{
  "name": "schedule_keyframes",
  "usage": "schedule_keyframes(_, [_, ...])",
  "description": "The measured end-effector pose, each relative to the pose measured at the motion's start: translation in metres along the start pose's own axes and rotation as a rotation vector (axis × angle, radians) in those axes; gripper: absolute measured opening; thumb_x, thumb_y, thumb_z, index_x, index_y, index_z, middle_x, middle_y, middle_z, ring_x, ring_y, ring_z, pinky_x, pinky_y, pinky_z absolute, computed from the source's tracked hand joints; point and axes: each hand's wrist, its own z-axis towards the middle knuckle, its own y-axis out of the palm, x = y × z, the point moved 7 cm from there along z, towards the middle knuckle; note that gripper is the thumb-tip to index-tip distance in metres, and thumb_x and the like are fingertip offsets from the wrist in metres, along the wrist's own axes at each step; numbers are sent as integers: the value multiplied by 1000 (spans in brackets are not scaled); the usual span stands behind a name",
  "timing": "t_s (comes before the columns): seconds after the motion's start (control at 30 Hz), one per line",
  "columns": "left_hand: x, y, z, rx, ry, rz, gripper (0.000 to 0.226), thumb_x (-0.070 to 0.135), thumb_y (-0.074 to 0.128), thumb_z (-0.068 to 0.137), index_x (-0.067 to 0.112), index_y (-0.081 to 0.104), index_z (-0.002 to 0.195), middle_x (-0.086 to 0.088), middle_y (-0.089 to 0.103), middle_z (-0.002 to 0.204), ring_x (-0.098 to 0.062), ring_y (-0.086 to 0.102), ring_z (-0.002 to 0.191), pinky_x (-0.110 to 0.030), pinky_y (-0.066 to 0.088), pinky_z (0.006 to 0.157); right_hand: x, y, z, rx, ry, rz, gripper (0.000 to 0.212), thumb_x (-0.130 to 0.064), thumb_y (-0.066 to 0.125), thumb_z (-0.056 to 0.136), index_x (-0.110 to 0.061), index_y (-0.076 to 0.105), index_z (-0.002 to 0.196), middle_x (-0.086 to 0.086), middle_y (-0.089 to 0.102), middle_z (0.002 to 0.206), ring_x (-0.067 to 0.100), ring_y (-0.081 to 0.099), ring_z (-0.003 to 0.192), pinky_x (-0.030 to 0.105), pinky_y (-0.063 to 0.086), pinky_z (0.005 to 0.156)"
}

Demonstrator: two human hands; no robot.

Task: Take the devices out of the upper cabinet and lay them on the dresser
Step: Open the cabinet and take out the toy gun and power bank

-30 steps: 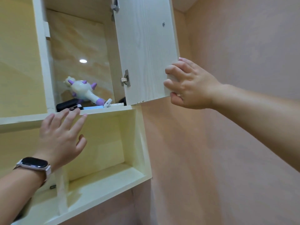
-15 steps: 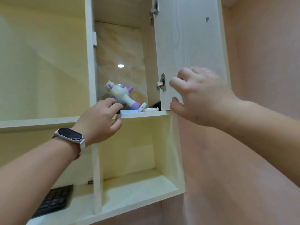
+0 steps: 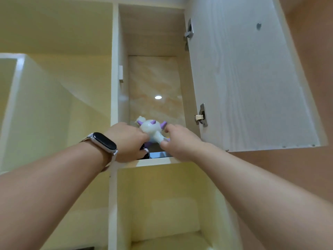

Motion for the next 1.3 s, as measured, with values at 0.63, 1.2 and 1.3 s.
schedule_keyframes(0.63, [-8, 9, 19, -101, -192, 194, 31, 54, 45, 90, 25, 56, 84, 7, 38, 60, -18, 40, 52, -25, 21, 45, 8, 57, 83, -243, 123, 82, 50, -35, 68, 78, -20, 56, 125, 10, 48, 103, 24, 51, 74, 28, 34, 54])
schedule_keyframes(1.2, [-4, -40, -39, 514, -295, -170, 35, 41, 38, 90, 13, 57, 82, 1, 58, 65, -25, 48, 46, -23, 25, 37, 10, -35, -3, 323, 63, 439, 17, -32, 47, 89, -22, 52, 103, -6, 57, 79, 12, 52, 66, 29, 38, 53])
schedule_keyframes(1.3, [-10, -47, -67, 571, -435, -232, 30, 40, 42, 91, 16, 59, 88, 2, 60, 69, -25, 52, 51, -25, 34, 38, 4, -43, -20, 338, -2, 571, 14, -34, 51, 90, -23, 53, 99, -5, 60, 79, 15, 56, 69, 30, 41, 55])
